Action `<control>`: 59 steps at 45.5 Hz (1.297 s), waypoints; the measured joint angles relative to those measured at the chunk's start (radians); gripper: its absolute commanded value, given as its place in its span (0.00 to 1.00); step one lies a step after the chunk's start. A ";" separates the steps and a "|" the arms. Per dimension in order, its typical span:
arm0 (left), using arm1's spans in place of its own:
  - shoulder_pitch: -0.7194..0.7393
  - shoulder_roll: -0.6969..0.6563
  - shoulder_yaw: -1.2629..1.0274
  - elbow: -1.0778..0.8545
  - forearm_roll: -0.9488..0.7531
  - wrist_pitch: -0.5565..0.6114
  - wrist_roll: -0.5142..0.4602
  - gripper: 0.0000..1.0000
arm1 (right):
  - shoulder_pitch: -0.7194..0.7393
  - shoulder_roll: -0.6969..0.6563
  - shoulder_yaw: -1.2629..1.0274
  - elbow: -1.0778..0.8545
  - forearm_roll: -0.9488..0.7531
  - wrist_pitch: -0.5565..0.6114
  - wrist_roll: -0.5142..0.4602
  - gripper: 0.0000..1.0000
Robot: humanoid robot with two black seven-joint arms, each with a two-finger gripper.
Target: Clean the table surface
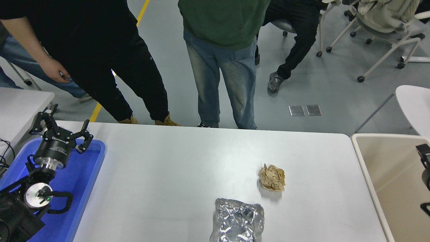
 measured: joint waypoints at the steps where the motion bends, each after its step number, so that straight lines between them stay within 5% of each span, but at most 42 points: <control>1: 0.000 0.000 0.000 0.000 0.000 0.000 0.000 1.00 | -0.002 -0.010 0.014 0.020 0.001 0.000 0.002 1.00; 29: 0.001 0.000 0.000 0.001 -0.001 0.000 0.000 1.00 | -0.163 -0.184 0.336 0.674 0.147 0.012 0.025 1.00; 59: 0.002 0.000 0.000 0.001 0.000 0.000 0.000 1.00 | -0.361 0.124 0.590 0.846 0.171 0.110 0.177 1.00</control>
